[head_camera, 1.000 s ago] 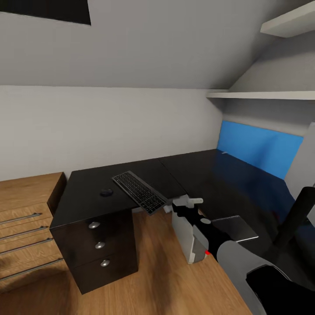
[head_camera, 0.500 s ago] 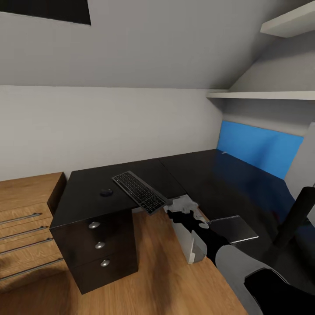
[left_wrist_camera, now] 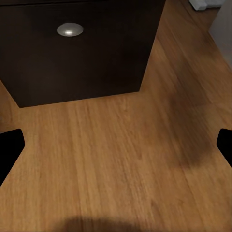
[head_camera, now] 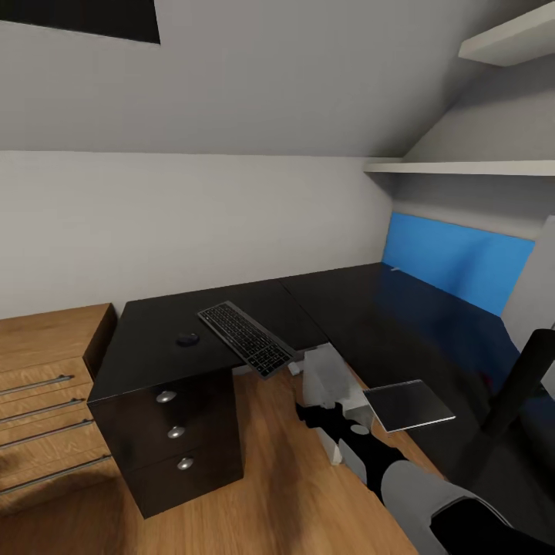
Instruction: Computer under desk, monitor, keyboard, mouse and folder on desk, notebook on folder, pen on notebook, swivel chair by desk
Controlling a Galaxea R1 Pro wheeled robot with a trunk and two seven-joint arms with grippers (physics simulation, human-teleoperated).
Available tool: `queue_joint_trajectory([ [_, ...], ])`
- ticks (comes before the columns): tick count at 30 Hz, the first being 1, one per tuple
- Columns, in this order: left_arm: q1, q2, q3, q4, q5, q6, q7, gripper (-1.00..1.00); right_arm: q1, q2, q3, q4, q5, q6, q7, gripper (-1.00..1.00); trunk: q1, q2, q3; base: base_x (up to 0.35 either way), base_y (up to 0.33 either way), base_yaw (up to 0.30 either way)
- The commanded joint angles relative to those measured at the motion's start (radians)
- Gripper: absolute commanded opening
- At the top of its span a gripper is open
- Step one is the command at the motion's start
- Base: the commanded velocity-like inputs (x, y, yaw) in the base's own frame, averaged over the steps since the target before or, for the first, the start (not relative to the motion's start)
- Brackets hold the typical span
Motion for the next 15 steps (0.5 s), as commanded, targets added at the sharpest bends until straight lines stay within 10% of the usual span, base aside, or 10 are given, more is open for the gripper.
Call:
queue_joint_trajectory([
  [1,-0.001,0.0,-0.008,0.001,0.005,-0.003,0.005,1.0,0.005,0.0,0.006,0.001,-0.01,-0.005,0.003,1.0,0.0,0.0,-0.001,0.0,0.0,0.0],
  [15,-0.001,0.0,-0.008,0.001,0.005,-0.003,0.006,1.0,0.048,0.0,0.007,0.003,-0.012,-0.005,0.002,1.0,0.0,0.0,-0.001,0.0,0.0,0.0],
])
